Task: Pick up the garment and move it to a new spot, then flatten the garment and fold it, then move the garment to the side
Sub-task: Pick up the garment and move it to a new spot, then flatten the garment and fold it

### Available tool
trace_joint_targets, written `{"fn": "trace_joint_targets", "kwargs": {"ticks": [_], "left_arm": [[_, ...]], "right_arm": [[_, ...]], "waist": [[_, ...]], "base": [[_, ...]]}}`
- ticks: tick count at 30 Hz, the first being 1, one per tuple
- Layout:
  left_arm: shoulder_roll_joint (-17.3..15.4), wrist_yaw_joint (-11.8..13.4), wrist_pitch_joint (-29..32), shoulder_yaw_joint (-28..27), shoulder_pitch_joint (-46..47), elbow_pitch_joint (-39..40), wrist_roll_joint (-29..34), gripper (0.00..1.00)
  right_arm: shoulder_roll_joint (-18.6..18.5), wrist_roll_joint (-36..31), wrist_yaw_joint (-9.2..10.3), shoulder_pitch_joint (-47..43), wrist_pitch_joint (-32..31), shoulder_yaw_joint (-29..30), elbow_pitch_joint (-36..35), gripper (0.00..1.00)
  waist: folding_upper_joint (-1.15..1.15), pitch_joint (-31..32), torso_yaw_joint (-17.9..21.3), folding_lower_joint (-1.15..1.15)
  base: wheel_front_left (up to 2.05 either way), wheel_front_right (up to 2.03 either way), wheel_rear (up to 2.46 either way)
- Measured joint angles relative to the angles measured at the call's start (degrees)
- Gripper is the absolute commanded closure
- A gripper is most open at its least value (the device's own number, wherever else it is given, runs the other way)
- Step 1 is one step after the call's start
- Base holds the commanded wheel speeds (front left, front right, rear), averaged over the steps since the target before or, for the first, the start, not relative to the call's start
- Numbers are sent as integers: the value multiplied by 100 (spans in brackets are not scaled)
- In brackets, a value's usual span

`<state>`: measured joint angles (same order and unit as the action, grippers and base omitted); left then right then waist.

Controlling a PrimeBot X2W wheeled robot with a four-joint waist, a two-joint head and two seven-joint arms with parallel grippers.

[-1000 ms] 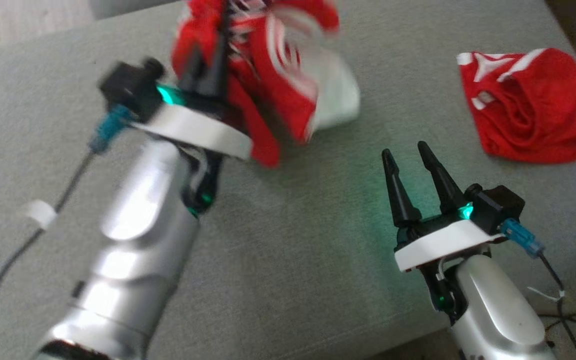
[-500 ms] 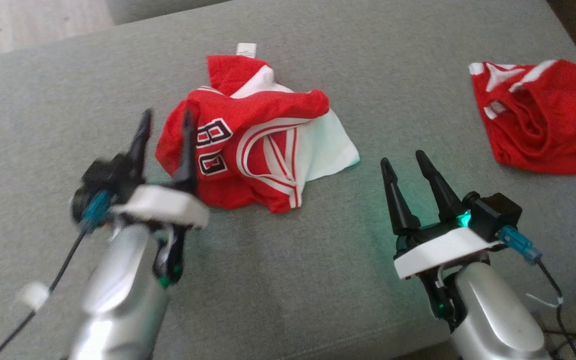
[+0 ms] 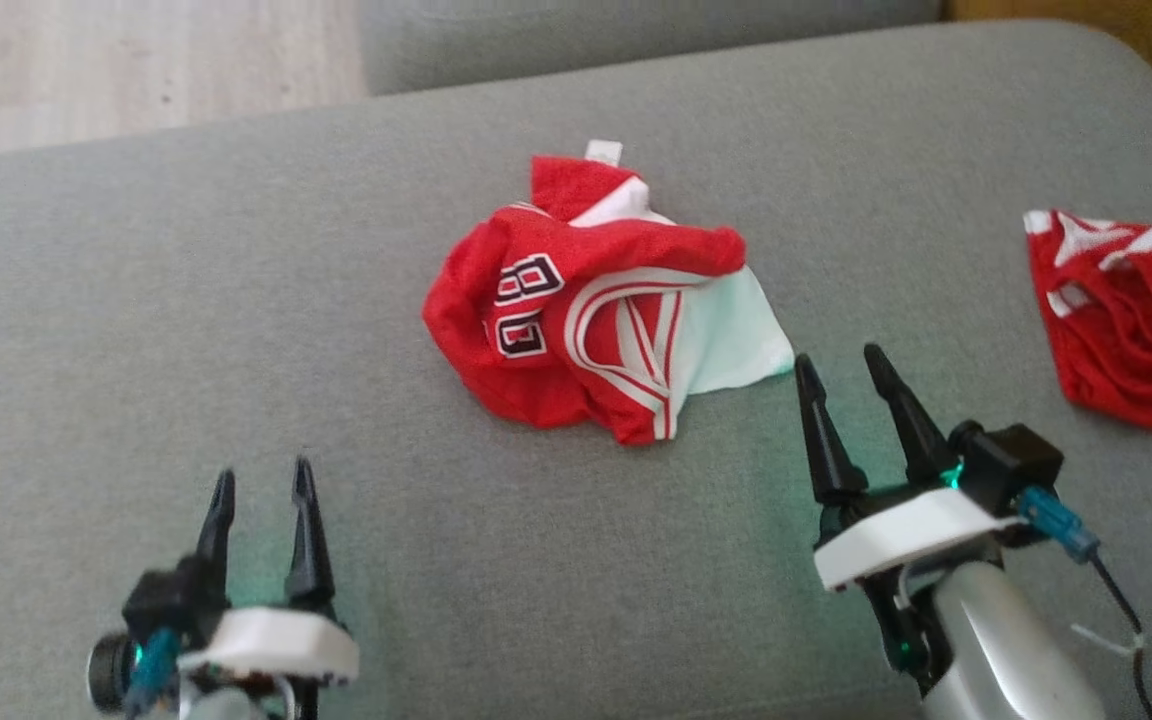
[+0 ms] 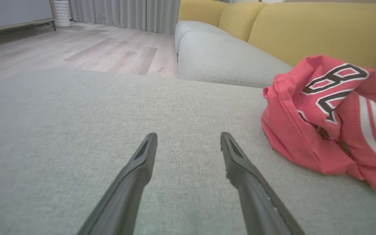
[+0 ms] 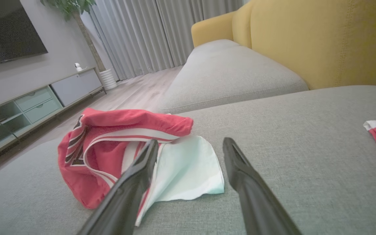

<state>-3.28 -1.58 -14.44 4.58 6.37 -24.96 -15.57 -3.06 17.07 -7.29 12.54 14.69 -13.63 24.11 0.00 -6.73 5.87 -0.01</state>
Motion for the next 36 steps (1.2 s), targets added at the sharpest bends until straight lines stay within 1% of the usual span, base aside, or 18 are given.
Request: {"fn": "trace_joint_targets", "kwargs": {"ticks": [5,8,14,17,21,27,34,35,36], "left_arm": [[34,-46,-1,-102,-538,115,263,0],[38,-62,0,-121,-742,120,305,0],[38,-77,-1,-15,-761,136,286,0],[38,-69,-1,146,-709,137,223,0],[42,-44,0,374,-519,163,192,0],[45,-38,-1,633,-197,185,193,0],[48,-11,-1,735,46,188,193,0],[48,-11,-1,735,46,188,193,0],[48,-11,-1,740,54,187,193,0]], "right_arm": [[3,-1,0,-254,0,147,66,0],[5,-2,0,-411,0,205,98,0],[8,-54,0,-493,0,291,131,0],[10,-129,0,-477,0,256,314,0],[12,-164,0,-240,-1,289,766,0],[8,-247,0,669,-1,554,1522,0],[8,-241,0,1289,14,563,2582,0],[8,-241,0,1289,14,563,2582,13],[2,-198,0,1366,52,525,2702,47]], "waist": [[0,256,-181,0],[0,349,-266,-1],[0,332,-350,0],[0,238,-381,0],[0,38,-425,1],[0,-359,-529,2],[0,-699,-684,2],[0,-699,-684,2],[0,-719,-700,2]], "base": [[0,0,0],[0,0,0],[0,0,0],[0,0,0],[0,0,0],[0,0,0],[0,0,0],[0,0,0],[0,0,0]]}}
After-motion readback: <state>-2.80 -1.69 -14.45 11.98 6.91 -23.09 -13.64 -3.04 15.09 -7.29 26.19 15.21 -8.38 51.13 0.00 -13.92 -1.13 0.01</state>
